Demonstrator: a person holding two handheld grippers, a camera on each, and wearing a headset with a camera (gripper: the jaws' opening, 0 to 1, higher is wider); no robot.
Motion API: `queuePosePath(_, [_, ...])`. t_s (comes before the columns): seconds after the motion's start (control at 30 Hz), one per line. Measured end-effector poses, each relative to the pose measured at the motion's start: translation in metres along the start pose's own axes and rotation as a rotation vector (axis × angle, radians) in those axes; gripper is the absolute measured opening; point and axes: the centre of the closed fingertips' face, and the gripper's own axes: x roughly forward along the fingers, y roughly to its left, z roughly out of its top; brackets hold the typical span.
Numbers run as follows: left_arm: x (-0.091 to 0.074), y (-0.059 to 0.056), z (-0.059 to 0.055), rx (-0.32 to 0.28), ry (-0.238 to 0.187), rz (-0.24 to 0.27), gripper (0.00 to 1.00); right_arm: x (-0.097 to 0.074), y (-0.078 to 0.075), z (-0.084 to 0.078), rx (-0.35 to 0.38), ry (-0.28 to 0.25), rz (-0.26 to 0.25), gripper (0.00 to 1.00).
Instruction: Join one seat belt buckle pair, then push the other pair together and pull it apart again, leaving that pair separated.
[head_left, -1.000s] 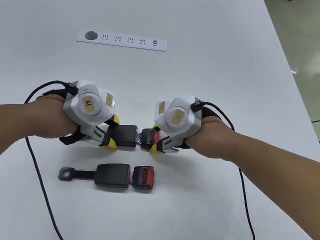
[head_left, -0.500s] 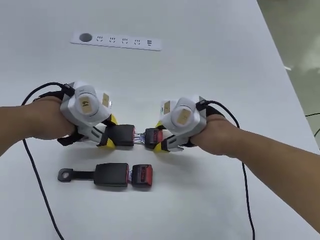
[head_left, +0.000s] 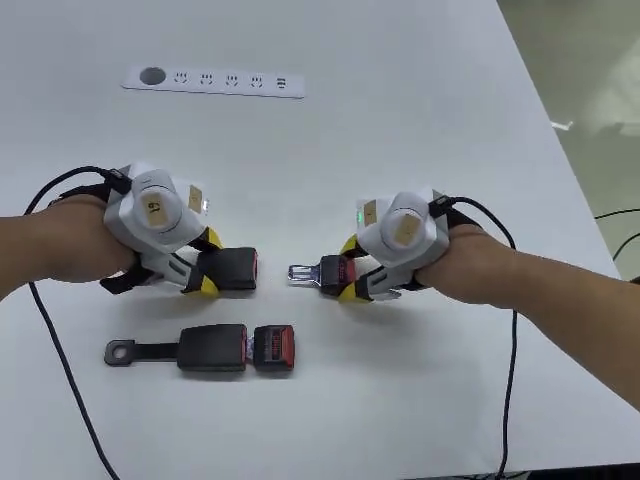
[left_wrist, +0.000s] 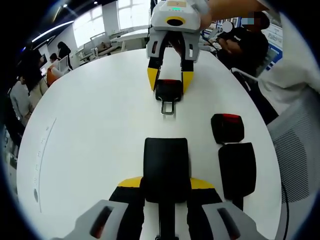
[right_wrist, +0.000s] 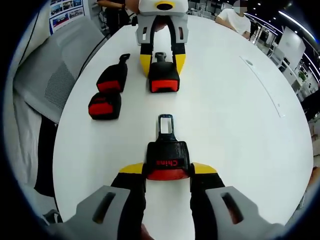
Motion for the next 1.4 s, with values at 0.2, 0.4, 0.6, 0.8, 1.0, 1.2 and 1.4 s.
queuePosePath(0.2, [0.000,0.000,0.001,-0.007,0.004,0.003,0.32,-0.013,0.002,-0.022,0.025,0.013,0.001,0.32])
queuePosePath(0.4, [0.000,-0.001,0.001,-0.003,0.004,0.001,0.32,-0.015,0.001,-0.028,0.044,0.017,0.009,0.33])
queuePosePath(0.6, [0.002,0.000,0.000,-0.006,0.009,0.002,0.33,-0.014,0.001,-0.027,0.039,0.028,0.015,0.33])
queuePosePath(0.8, [0.002,0.000,-0.001,-0.015,0.021,0.008,0.34,-0.014,0.000,-0.027,0.031,0.034,0.012,0.34])
queuePosePath(1.0, [-0.003,0.004,0.000,-0.154,-0.023,0.037,0.36,-0.018,-0.003,-0.022,0.062,0.021,-0.037,0.43])
queuePosePath(1.2, [-0.027,0.001,-0.004,-0.168,-0.046,0.090,0.42,-0.036,0.003,0.000,0.193,-0.062,-0.086,0.46])
queuePosePath(1.4, [-0.044,-0.015,-0.014,-0.197,-0.087,0.144,0.42,-0.036,0.018,0.015,0.246,-0.125,-0.113,0.50])
